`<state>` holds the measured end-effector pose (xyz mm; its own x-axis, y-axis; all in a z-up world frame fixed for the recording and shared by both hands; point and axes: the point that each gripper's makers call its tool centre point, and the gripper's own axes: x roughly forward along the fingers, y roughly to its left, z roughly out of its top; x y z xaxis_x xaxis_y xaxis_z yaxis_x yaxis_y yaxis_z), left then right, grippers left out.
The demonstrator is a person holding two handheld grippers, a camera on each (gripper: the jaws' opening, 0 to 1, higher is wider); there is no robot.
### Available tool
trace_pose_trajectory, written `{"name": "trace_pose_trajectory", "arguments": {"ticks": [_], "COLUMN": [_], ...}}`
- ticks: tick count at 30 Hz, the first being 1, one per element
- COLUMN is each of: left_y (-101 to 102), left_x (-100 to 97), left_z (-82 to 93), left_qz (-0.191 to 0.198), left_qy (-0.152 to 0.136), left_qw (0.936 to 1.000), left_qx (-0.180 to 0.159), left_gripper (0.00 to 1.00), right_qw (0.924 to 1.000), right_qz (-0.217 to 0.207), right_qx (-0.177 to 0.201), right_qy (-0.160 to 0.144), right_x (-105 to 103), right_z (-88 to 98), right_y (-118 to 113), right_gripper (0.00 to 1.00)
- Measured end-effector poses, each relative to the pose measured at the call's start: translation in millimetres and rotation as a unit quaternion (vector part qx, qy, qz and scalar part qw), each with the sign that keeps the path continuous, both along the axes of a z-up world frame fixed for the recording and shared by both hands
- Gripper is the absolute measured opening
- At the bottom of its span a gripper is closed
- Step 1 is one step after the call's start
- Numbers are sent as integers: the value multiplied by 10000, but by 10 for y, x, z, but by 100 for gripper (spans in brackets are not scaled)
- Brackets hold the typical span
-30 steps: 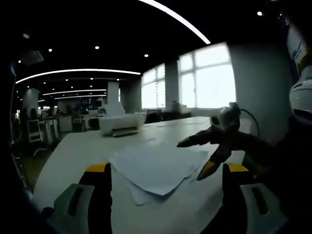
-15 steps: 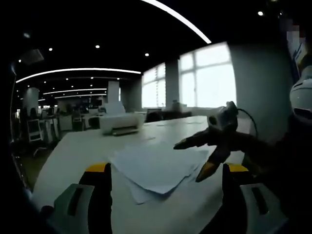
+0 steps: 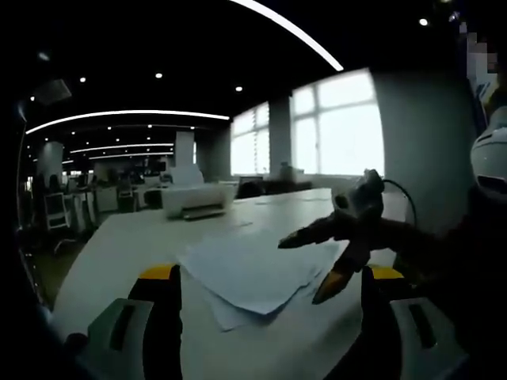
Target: Organize the stack of printing papers by aligning and flattening the scattered papers on the table
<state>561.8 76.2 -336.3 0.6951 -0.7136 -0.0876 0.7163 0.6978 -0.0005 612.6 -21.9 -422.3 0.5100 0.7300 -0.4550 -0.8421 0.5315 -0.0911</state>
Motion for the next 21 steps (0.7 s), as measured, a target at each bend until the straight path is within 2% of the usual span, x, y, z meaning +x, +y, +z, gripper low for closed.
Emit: {"name": "trace_pose_trajectory", "arguments": {"ticks": [4,21], "left_y": [3,-9], "left_x": [-4,-17], "left_z": [6,4], "left_qz": [1,-22], "left_qy": [-10,-8], "left_qw": [10000,10000], "left_qx": [-5,-1], "left_gripper": [97,97], "right_qw": [9998,9999], "right_qz": [83,70], "right_qx": [129,-59], "right_qy": [83,108], "right_x": [-36,17], "right_z": [17,-131], "right_y": [54,96], "right_gripper": [88,88]}}
